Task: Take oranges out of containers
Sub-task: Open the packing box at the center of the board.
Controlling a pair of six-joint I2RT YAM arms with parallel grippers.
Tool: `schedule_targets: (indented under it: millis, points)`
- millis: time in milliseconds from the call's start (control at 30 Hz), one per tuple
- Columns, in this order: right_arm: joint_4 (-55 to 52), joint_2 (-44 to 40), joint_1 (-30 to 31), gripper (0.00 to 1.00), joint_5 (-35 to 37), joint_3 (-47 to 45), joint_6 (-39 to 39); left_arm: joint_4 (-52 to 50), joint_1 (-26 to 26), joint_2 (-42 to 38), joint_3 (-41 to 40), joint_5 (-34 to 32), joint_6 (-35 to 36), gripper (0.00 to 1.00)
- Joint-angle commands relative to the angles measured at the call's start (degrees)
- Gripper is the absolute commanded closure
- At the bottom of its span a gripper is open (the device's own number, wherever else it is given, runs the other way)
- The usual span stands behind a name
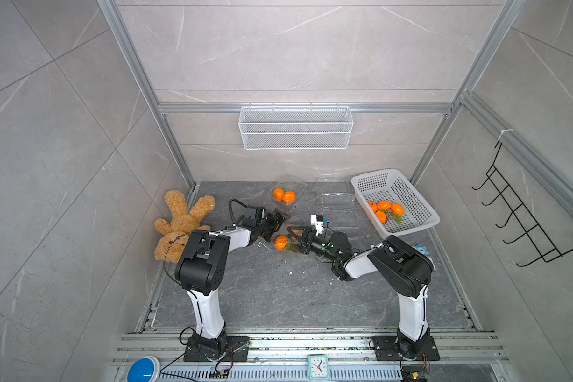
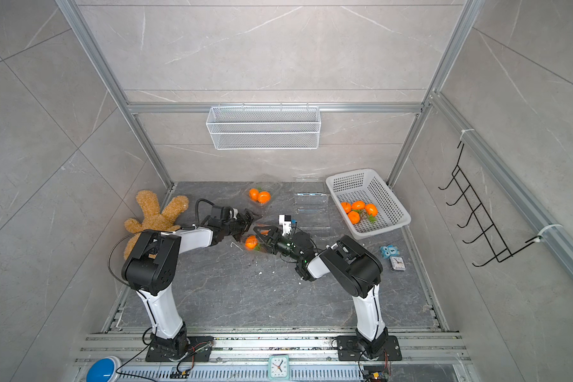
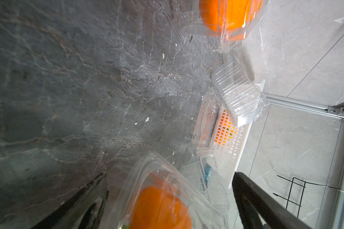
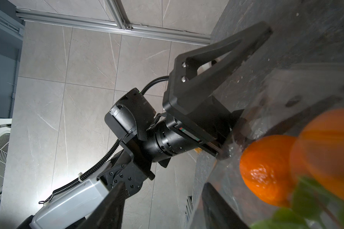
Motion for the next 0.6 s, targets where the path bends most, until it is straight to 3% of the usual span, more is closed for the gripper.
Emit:
schedule_targets:
  millis: [0,333,567]
  points:
    - [4.4,0.9,0.4,0.38,3.2,-0.1,-0.1,2.7,-2.1,-2.4,-1.2,3.1,-3.7,0.0]
    - [4.0,0.8,0.5,0.38,4.7,-0.1,-0.4,4.6,-1.7,-2.8,-3.2,2.9,-4.9,0.0]
    - [-1.2,-0.4,0.4,0.34,3.6,-0.6,-1.4,-0.8,4.3,-7.4,-3.4,3.5,-1.5,0.01]
